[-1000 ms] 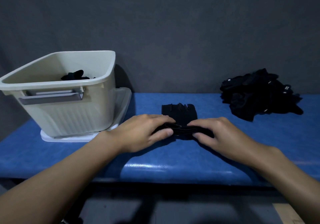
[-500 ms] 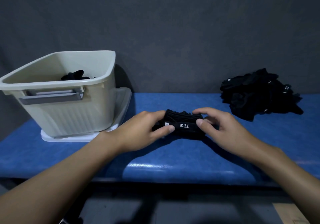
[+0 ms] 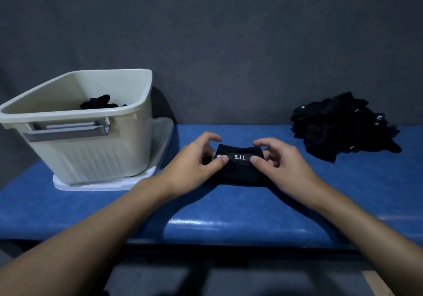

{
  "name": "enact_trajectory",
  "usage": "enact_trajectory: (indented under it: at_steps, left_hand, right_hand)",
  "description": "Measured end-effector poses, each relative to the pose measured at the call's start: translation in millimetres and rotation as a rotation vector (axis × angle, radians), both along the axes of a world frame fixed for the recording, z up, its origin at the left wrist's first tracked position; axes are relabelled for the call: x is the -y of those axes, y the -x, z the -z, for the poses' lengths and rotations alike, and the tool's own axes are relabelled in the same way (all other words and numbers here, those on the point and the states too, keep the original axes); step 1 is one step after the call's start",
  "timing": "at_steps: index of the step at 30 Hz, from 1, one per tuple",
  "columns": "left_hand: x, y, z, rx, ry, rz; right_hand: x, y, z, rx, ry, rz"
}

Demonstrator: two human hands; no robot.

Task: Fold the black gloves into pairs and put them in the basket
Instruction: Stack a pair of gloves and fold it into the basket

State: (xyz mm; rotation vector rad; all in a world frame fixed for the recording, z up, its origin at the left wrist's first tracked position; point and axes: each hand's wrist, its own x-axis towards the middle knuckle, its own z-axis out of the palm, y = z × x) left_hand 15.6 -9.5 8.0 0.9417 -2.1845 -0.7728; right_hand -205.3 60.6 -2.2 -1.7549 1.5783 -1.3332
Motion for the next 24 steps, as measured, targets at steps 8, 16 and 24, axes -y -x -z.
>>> enact_trajectory:
  at_steps: [8,16,24]
  left_hand:
    - [3.5,4.7,0.7,0.024,-0.017,-0.058]
    - [6.5,7.1,4.2,0.083,0.0,-0.106]
    - [2.9,8.1,1.3,0.052,-0.013,-0.074]
  right_hand:
    - [10.8,-0.7,3.5,-0.071,-0.019,0.084]
    - [15.3,-2.0,4.3,-0.198,-0.05,0.14]
    - [14.8,-1.7,0.9,-0.213,-0.131,0.092]
